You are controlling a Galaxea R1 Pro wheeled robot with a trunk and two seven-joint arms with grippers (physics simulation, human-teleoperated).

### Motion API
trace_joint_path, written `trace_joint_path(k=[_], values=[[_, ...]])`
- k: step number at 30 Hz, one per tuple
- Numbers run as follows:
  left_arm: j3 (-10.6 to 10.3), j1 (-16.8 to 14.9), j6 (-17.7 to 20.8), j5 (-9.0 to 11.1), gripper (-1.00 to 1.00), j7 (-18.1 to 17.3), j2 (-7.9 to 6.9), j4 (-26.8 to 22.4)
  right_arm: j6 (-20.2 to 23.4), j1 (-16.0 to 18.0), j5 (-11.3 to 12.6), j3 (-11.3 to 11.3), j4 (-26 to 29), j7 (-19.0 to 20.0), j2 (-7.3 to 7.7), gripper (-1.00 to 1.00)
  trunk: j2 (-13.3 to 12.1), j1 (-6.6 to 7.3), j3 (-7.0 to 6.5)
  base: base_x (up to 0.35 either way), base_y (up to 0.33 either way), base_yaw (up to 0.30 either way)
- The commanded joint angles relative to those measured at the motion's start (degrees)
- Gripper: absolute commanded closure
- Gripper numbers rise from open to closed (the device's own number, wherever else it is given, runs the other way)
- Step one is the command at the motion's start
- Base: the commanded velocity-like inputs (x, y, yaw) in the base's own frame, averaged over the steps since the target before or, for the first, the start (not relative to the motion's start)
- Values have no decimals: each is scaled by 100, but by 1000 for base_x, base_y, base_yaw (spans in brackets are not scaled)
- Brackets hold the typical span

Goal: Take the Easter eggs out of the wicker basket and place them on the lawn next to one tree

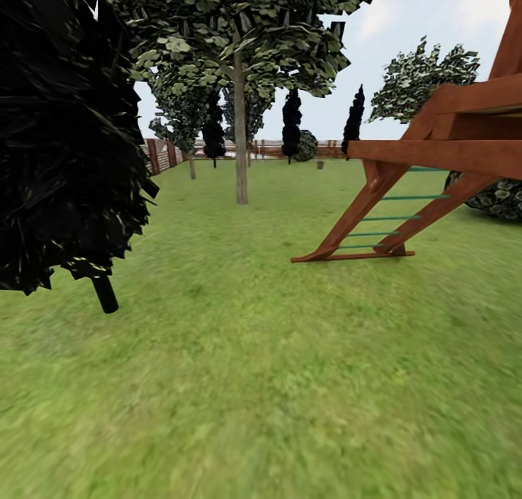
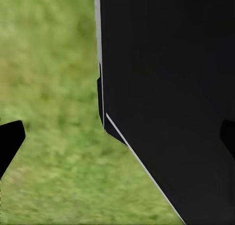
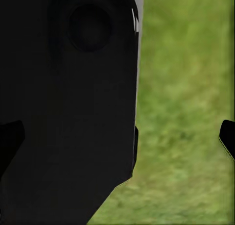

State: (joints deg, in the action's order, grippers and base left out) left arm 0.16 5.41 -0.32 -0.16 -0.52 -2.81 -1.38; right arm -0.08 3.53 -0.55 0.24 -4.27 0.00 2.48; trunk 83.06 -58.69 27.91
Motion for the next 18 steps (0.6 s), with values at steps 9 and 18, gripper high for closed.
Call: trace_joint_path(k=[9, 18], values=[[2, 4, -3, 3, -100, -4, -1, -11, -1, 8, -6, 2, -12, 0, -1, -100, 2, -3, 4, 336, 0, 5], [2, 4, -3, 4, -100, -3, -1, -11, -1, 8, -6, 2, -12, 0, 0, -100, 2, -3, 4, 336, 0, 0]])
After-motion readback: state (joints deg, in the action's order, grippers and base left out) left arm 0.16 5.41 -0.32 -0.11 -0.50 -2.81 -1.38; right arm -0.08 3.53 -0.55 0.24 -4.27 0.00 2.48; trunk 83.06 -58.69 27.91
